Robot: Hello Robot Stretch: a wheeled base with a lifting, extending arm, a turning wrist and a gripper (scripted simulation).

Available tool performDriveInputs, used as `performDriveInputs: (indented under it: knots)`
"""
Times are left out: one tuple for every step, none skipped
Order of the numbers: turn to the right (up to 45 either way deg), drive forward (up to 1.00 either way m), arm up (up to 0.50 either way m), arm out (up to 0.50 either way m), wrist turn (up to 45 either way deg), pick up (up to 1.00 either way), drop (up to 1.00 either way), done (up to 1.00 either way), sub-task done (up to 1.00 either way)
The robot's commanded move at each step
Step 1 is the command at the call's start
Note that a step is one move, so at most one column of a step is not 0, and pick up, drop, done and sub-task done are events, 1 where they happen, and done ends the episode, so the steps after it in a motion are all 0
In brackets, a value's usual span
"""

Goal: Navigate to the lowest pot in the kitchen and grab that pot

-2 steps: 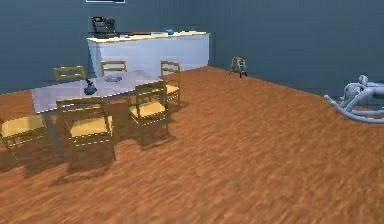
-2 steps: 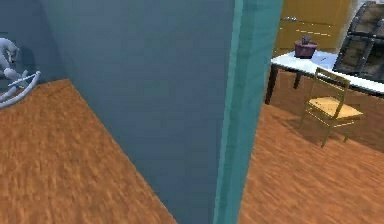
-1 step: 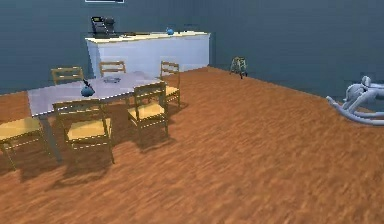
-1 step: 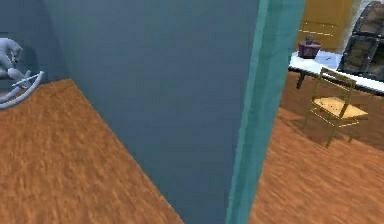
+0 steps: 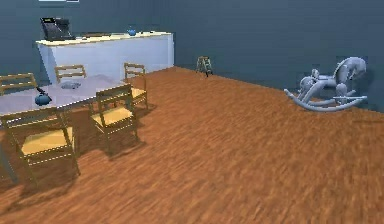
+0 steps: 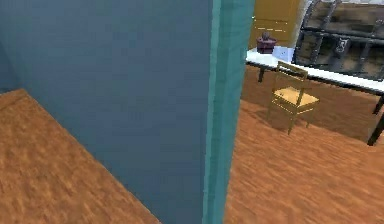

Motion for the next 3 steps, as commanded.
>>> performDriveInputs:
  knots:
    - [0.0,1.0,0.0,0.0,0.0,0.0,0.0,0.0,0.0]
    - [0.0,0.8,0.0,0.0,0.0,0.0,0.0,0.0,0.0]
    - [-3.0,0.0,0.0,0.0,0.0,0.0,0.0,0.0,0.0]
